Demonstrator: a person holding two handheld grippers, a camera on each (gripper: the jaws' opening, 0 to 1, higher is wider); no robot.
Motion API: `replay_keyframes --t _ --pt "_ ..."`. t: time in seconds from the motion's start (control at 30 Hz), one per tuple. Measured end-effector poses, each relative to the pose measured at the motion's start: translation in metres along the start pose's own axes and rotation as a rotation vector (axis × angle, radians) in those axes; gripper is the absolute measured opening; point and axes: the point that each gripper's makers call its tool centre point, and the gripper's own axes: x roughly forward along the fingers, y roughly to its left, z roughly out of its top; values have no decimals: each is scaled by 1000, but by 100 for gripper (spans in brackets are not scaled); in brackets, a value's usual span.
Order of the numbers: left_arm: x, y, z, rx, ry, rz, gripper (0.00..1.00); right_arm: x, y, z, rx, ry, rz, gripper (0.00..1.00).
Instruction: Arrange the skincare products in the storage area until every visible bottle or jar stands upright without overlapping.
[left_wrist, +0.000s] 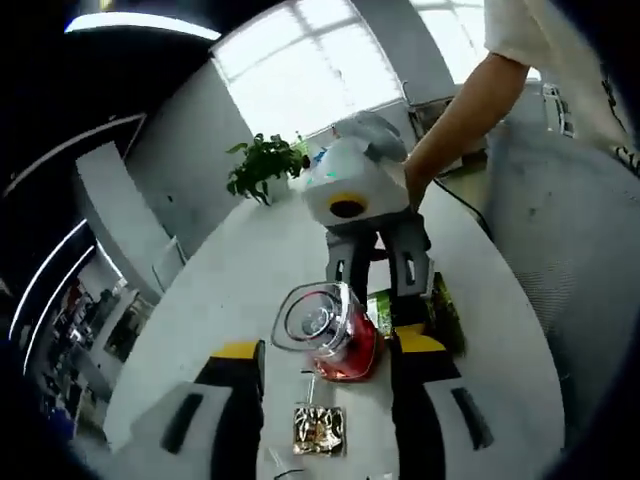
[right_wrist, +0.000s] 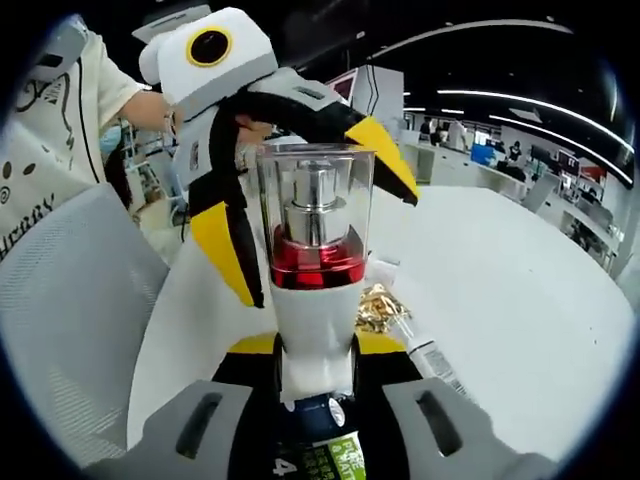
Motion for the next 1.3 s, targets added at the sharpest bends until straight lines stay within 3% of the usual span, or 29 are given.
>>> replay_keyframes --t 0.07,0.1,0.2,0.23,0.4,0.5,0.57,0.63,0.7,0.77,0.87,0.93,1.03,1.13,1.27,1.3 --pt "-1 0 0 79 81 21 46 -1 0 -1 -4 7 0 26" --pt "3 -11 8 120 59 -5 47 -1 0 -1 -6 10 -1 26" --pt "-5 -23 5 198 119 -5 50 -4 0 -2 -8 21 -3 26" --pt "-11 -22 -1 235 171 8 51 -5 0 -3 -12 31 -3 25" --pt "-24 -25 -9 296 245 10 52 -15 0 -6 -24 59 -10 25" --pt "-41 -28 -24 341 368 -21 53 -25 -9 -11 -30 76 -43 23" --pt "-50 -25 -37 417 459 -41 53 -31 -14 -11 -15 73 -62 23" --pt "-55 -25 -48 432 515 -54 53 -35 -21 -12 -5 67 -80 23" --pt "-67 -14 -64 485 619 -47 53 -40 -25 -12 1 64 -103 23" --pt "-73 -6 -73 537 678 -48 53 -43 -27 -11 13 56 -112 23" --pt "-77 -2 -88 473 707 -68 53 -46 -28 -12 24 61 -129 23" --pt "-81 8 -96 483 749 -77 53 -47 -29 -13 32 60 -134 23" --pt "-79 13 -103 428 751 -88 52 -48 -29 -14 43 60 -139 22" --pt "-82 31 -112 501 828 -92 54 -47 -27 -15 51 61 -135 22" --pt "-74 38 -123 446 838 -112 53 -47 -23 -17 59 65 -134 22" --pt "-69 39 -123 409 813 -112 53 -48 -23 -18 62 65 -135 22"
